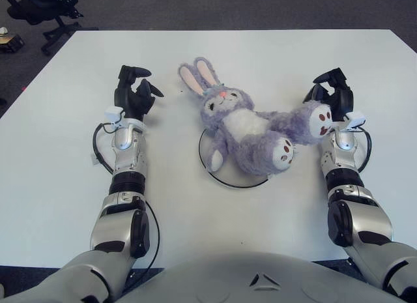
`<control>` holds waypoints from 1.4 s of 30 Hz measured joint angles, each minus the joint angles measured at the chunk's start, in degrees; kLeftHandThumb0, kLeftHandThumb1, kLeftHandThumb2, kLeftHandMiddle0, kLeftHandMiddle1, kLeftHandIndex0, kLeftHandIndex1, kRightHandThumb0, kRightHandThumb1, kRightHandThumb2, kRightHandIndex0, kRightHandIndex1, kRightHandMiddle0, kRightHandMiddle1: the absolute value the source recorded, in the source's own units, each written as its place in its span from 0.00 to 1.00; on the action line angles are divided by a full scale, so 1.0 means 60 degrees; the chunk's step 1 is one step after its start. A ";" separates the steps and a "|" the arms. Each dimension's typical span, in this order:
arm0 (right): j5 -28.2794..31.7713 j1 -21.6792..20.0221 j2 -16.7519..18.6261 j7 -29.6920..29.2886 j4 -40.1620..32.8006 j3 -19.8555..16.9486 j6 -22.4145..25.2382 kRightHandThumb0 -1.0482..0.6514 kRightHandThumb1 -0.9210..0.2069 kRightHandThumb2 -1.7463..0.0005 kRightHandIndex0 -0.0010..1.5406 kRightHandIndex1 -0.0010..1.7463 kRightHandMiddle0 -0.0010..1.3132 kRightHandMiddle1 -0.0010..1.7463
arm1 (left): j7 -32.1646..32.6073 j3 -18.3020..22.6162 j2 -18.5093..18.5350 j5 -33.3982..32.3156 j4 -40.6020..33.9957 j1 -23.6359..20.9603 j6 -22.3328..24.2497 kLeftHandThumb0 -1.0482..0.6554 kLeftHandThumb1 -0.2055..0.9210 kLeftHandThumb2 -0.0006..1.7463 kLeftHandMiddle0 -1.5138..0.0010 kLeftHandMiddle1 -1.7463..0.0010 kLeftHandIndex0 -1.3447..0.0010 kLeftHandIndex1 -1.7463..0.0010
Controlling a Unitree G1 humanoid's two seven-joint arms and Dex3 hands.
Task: Put the doll into the plate.
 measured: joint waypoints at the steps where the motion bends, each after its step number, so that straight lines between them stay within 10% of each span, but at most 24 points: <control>1: 0.0000 0.0000 0.0001 -0.0020 -0.0002 0.0001 0.0005 0.39 0.23 0.50 0.61 1.00 0.28 1.00 | 0.0000 -0.0003 0.0000 0.0000 -0.0011 0.0004 0.0014 0.41 0.96 0.33 0.48 0.00 0.82 0.00; 21: 0.0098 0.0508 0.0490 -0.0052 -0.1065 0.0021 -0.0086 0.40 0.13 0.60 0.62 1.00 0.22 1.00 | -0.0011 -0.0072 -0.0038 0.0040 -0.0439 0.0339 0.0057 0.41 0.96 0.33 0.48 0.00 0.82 0.00; 42: 0.0218 0.1774 0.0820 -0.0171 -0.3372 0.0215 0.0888 0.41 0.00 0.71 0.64 1.00 0.16 1.00 | 0.0560 -0.0450 -0.0153 0.0429 -0.2540 0.1388 0.1770 0.41 0.94 0.34 0.47 0.00 0.81 0.00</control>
